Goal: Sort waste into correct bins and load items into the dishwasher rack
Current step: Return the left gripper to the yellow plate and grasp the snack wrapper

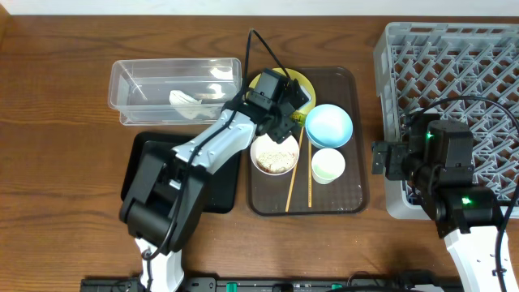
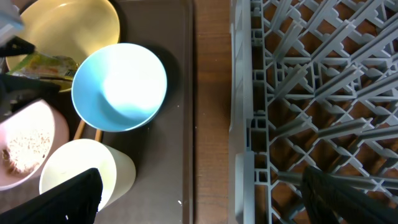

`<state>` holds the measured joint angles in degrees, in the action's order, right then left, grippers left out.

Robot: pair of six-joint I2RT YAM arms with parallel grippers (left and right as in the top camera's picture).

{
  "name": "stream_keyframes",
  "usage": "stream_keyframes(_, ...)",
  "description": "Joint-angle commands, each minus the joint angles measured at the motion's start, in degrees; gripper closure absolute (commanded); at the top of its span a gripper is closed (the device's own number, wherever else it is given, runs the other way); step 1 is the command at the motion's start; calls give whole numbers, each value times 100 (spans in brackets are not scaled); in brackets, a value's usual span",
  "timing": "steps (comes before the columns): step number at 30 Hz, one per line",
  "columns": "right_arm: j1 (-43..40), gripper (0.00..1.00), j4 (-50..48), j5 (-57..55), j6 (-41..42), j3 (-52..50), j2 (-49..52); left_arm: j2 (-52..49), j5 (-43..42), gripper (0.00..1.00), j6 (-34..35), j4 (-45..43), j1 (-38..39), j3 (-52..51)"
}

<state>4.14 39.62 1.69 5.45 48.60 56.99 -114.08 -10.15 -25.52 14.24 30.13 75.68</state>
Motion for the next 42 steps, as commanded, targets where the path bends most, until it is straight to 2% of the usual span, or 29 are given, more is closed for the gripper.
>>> stream_keyframes(1, 44, 1, 4, 28, 31, 107, -9, -149, 33, 27, -37, 13, 11, 52)
stream_keyframes(6, 44, 1, 2, 28, 31, 107, -9, -155, 35, 27, -39, -79, 13, 52)
stream_keyframes(11, 44, 1, 2, 28, 31, 107, -9, -155, 35, 41, -39, -216, 11, 52)
stream_keyframes(19, 44, 1, 4, 28, 31, 107, -9, -155, 31, 53, -35, -149, 17, 52)
stream_keyframes(42, 44, 1, 7, 28, 31, 107, -9, -170, 31, 56, -35, -109, 22, -17)
